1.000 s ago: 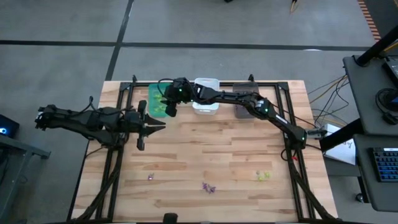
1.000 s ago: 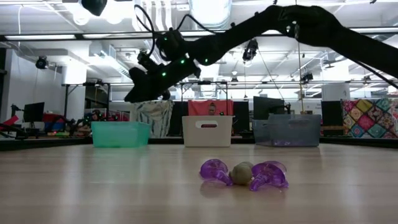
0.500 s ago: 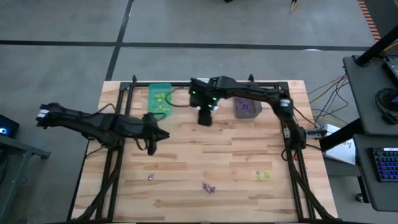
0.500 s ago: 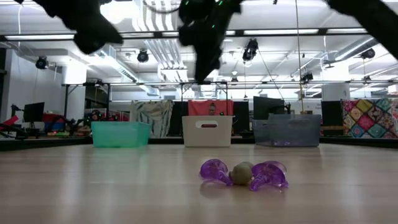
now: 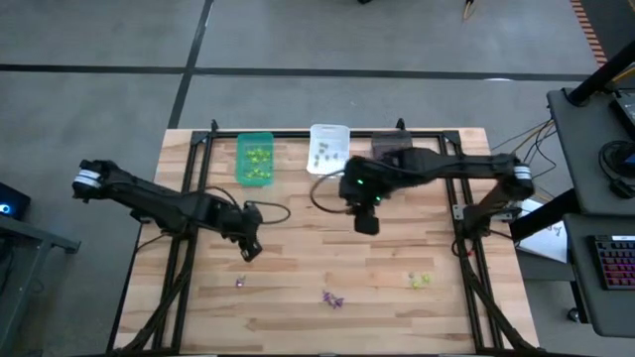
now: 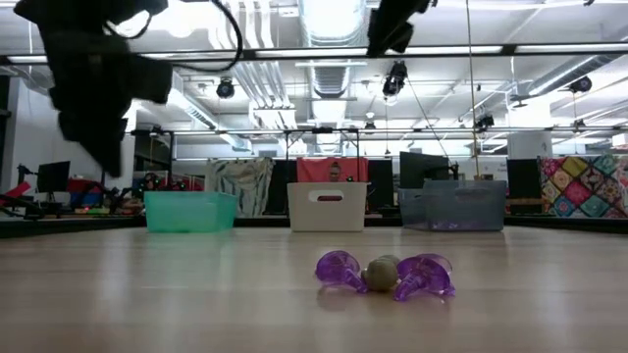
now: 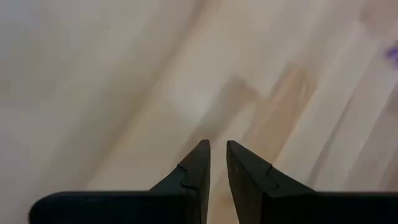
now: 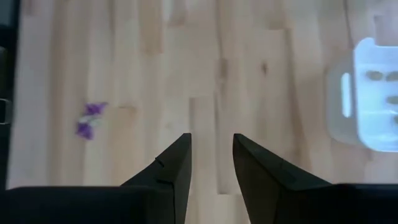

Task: Sort Halloween decoration
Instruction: Put the white skull toy into the white bin, then put the purple witch hat toy into the gray bin

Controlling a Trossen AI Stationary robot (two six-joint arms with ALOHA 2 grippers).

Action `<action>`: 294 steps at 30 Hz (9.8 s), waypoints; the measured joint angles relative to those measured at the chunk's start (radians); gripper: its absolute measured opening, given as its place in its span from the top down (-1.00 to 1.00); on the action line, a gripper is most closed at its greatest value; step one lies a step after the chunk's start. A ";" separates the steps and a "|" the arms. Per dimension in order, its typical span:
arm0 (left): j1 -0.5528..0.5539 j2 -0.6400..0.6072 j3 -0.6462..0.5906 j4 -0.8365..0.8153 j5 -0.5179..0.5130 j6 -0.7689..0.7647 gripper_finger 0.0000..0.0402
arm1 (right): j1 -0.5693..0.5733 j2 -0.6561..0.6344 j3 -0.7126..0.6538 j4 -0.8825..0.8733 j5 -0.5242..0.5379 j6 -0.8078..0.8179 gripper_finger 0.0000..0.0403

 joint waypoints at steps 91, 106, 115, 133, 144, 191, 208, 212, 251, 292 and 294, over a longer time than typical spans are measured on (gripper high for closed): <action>-0.245 0.555 0.441 -0.239 -0.187 0.132 1.00 | 0.197 -0.151 -0.364 0.022 0.000 0.224 0.56; 0.112 0.447 0.460 0.172 -0.292 0.750 1.00 | 0.279 -0.247 -0.598 0.345 0.000 0.275 0.58; 0.424 0.496 0.458 0.528 -0.068 0.905 1.00 | 0.278 -0.371 -0.747 0.633 0.049 0.279 0.60; 0.669 0.697 0.559 0.593 -0.016 0.809 0.99 | 0.278 -0.359 -0.756 0.693 0.197 0.263 0.61; 0.669 0.778 0.627 0.543 -0.016 0.812 0.64 | 0.282 -0.359 -0.797 0.736 0.342 0.329 0.65; 0.159 0.456 0.436 0.469 0.051 0.738 0.61 | 0.289 -0.226 -0.851 0.774 0.006 0.900 0.71; -0.001 0.446 0.436 0.306 0.051 0.651 0.61 | 0.441 -0.029 -0.650 0.684 -0.037 0.472 0.71; -0.047 0.446 0.436 0.306 0.050 0.627 0.61 | 0.481 0.015 -0.620 0.688 0.066 0.379 0.71; -0.350 0.446 0.438 0.448 -0.134 0.441 0.61 | 0.603 0.288 -0.621 1.090 0.342 0.322 0.29; -0.354 0.447 0.436 0.282 -0.187 0.450 0.61 | 0.581 0.227 -0.640 1.054 0.341 0.322 0.96; -0.359 0.447 0.436 0.234 -0.188 0.459 0.61 | 0.572 0.209 -0.640 1.037 0.343 0.323 0.96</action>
